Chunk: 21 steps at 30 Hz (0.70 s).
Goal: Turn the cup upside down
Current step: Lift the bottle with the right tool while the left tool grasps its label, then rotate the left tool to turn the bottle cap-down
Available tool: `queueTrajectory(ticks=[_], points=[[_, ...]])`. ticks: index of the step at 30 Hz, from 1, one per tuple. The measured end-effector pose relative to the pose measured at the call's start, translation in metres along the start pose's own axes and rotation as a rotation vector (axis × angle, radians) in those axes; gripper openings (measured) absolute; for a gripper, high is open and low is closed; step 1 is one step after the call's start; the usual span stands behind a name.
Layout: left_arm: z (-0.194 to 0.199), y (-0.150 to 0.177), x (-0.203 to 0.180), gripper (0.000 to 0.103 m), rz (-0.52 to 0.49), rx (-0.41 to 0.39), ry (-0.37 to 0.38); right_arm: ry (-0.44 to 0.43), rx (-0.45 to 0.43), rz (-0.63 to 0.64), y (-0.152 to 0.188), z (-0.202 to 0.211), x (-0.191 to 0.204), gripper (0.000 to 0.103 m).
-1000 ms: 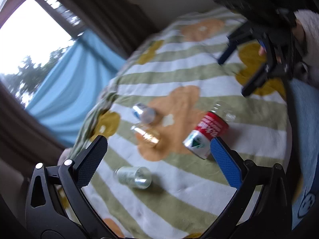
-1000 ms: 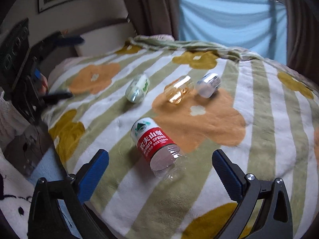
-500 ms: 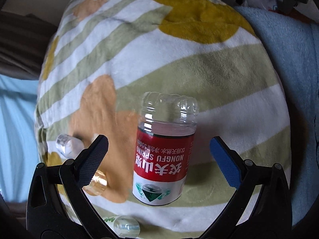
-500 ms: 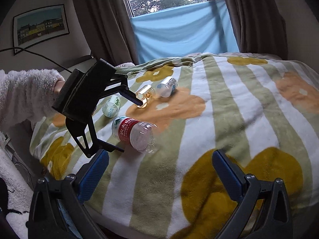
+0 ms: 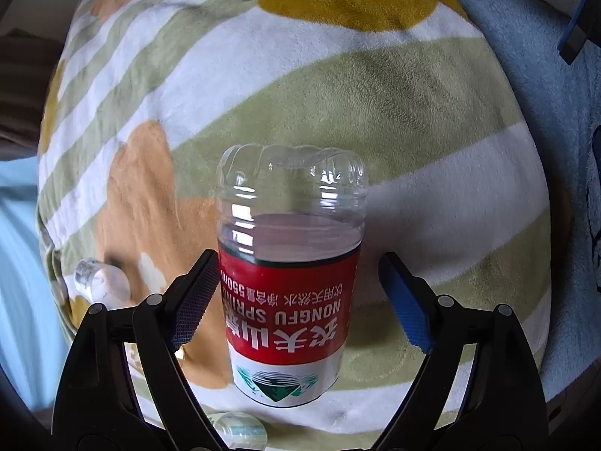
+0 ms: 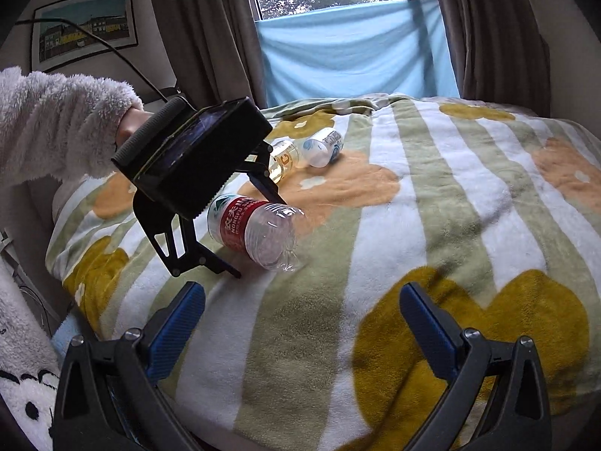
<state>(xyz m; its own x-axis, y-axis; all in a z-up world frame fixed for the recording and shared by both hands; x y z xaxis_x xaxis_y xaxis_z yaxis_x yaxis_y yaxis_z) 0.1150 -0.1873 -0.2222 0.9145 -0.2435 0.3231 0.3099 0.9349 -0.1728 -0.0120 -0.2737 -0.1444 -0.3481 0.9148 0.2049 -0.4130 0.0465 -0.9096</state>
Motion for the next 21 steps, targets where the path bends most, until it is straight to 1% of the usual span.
queueTrajectory(ticks=[4,6,8,9,10,11,13,17,19,21], points=[[0.001,-0.002,-0.003,0.085,-0.013,0.001,0.007,-0.006,-0.014,-0.029,0.000,0.001,-0.005,0.103],[0.001,-0.001,-0.002,0.083,-0.014,0.002,0.014,0.014,-0.021,-0.015,0.000,0.001,-0.005,0.103],[0.000,-0.001,-0.001,0.077,-0.018,0.003,0.021,0.055,-0.021,0.031,0.000,0.001,-0.002,0.103],[-0.001,-0.001,0.000,0.072,-0.018,0.006,0.028,0.068,-0.022,0.049,0.000,0.000,-0.001,0.103],[-0.002,-0.001,0.001,0.069,-0.020,0.008,0.029,0.070,-0.023,0.054,-0.001,0.000,0.000,0.103],[-0.003,-0.001,0.002,0.068,-0.022,0.008,0.026,0.067,-0.024,0.051,-0.001,0.000,-0.001,0.103],[-0.003,-0.001,0.004,0.059,-0.023,0.007,0.018,0.059,-0.029,0.036,-0.001,0.000,-0.002,0.103],[-0.001,-0.001,0.009,0.057,0.000,0.001,0.016,0.052,-0.035,0.022,-0.002,-0.001,-0.002,0.103],[0.003,-0.002,0.011,0.057,0.019,-0.017,0.008,0.051,-0.040,0.018,-0.003,-0.001,-0.001,0.103],[0.010,-0.003,0.016,0.057,0.067,-0.048,-0.005,0.052,-0.044,0.015,-0.004,0.000,-0.001,0.103]])
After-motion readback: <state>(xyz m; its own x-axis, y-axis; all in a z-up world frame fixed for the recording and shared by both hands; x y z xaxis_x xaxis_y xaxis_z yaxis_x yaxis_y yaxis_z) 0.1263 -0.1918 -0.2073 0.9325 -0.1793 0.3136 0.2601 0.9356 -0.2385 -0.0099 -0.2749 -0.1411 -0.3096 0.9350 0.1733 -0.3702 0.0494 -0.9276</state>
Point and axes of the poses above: each gripper's, at about its wrist camera, not at the fingertips, and z roughly against the way its jaws point, x to its left, y to its underside, the point moved 2 cm from there along -z, roughly the way its jaws point, and after that the axes turned 13 degrees about -x, right-handed, at the moved point
